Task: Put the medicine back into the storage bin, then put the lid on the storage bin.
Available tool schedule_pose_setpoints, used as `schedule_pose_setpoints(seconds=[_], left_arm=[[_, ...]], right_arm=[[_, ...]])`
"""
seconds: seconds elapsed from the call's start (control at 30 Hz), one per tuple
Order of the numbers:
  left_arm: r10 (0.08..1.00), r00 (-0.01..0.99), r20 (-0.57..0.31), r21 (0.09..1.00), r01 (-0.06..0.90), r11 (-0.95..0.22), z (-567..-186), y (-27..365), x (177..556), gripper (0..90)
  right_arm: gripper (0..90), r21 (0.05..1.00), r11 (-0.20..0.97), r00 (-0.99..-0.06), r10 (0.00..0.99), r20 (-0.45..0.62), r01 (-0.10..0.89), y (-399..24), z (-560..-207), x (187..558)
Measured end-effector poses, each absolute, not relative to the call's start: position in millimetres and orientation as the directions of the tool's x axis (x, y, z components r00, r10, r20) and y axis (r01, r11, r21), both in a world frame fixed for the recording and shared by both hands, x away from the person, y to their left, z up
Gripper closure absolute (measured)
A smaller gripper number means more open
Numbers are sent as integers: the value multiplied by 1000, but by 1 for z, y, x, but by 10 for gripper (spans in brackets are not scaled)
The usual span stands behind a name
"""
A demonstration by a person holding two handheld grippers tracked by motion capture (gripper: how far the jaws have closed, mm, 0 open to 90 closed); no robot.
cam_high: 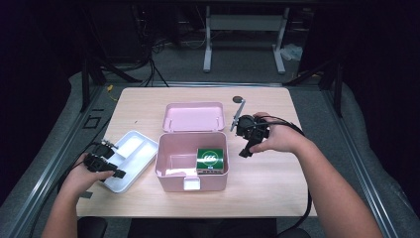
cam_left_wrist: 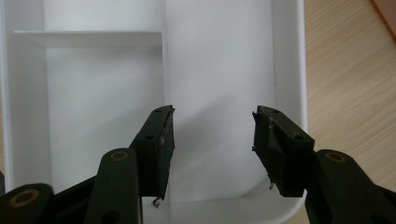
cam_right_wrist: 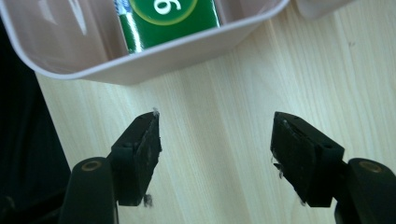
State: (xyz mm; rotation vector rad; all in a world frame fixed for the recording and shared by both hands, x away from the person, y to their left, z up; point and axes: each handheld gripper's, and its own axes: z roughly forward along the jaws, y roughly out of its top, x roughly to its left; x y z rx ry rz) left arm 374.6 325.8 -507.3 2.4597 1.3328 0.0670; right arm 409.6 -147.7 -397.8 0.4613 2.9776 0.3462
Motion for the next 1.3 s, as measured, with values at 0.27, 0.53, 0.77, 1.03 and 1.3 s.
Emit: schedule_pose_setpoints(seconds=[0.27, 0.53, 0.77, 1.03, 1.3], left_arm=[[819, 562, -116, 313, 803, -507, -508, 324, 375, 487], [819, 564, -106, 319, 800, -509, -507, 326, 375, 502], [821, 568, -52, 312, 791, -527, -508, 325, 378, 519], [828, 559, -39, 312, 794, -522, -507, 323, 387, 570], [849, 524, -62, 242, 834, -497, -511, 323, 399, 662]], right_arm=[[325, 274, 863, -874, 469, -124, 424, -161, -429, 398], [347, 350, 755, -775, 622, -115, 554, -179, -462, 383], [348, 470, 609, -663, 746, -65, 639, -193, -484, 372], [365, 591, 504, -576, 814, -80, 630, -197, -507, 354], [383, 610, 492, -568, 819, -84, 620, -197, -520, 346]])
